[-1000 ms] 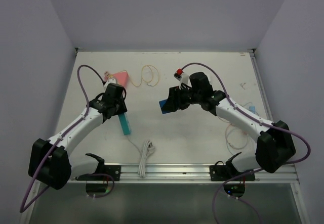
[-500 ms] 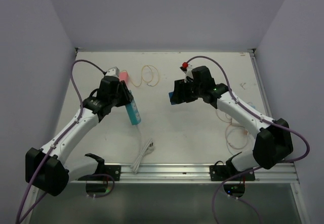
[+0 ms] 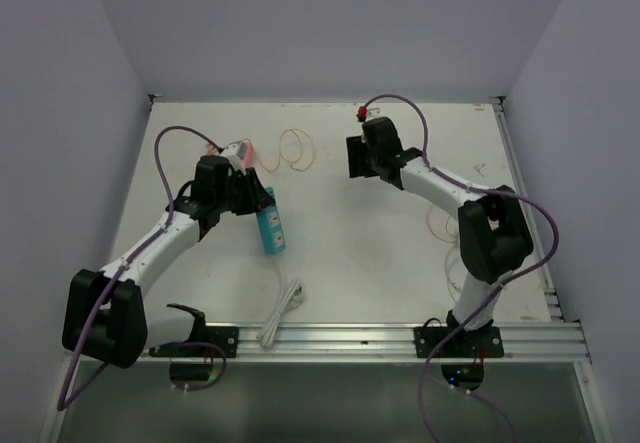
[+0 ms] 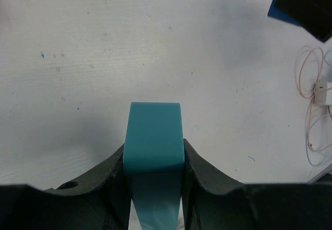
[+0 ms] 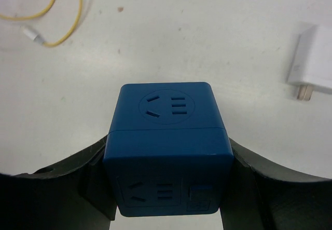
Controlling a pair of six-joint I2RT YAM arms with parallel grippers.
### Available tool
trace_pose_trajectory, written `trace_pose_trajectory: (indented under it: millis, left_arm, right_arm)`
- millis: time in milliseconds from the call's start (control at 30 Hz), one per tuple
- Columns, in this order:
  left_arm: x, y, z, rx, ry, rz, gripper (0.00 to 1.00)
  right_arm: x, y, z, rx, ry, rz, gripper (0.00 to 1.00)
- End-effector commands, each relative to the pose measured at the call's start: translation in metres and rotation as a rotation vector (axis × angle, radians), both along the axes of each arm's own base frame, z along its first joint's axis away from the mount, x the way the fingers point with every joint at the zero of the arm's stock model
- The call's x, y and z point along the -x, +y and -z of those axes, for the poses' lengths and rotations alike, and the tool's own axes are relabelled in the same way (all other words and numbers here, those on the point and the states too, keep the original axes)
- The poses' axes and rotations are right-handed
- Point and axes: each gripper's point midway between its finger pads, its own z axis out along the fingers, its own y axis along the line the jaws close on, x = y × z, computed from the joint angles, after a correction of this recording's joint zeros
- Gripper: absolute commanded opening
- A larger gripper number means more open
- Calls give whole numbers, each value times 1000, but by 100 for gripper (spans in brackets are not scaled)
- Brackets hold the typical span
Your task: Pull the plug off the socket
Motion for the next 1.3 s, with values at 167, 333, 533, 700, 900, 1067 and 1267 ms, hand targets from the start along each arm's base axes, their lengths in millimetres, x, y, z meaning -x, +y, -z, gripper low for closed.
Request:
trace_pose_trajectory:
  millis: [167,333,533,700,900,1067,1267]
  left_arm:
    - [4,-12,-3,90,-55,88,0]
    - [10,-13,-1,105,-33,91,0]
    - [9,-12,-3,96,-39,83,0]
    - [8,-12,-3,96,-37,85,0]
    - [8,-12,-4,93,-40,89,0]
    - [7,-11,-4,83,-42,87,0]
    - [3,-6,-9,40,-52,86,0]
  right_arm:
    - [-120,-11,-20,67,-275,196,0]
    - [-152,-14,-8,114,-295,245,0]
    - [-159,-22,20,188,-239,249,20]
    - [-144,-28,38,215,-181,229,53]
    - [-116,-32,63,210,-89,216,76]
    - [-100,-31,66,176,-48,210,92]
    - [-83,-32,59,137,-35,204,98]
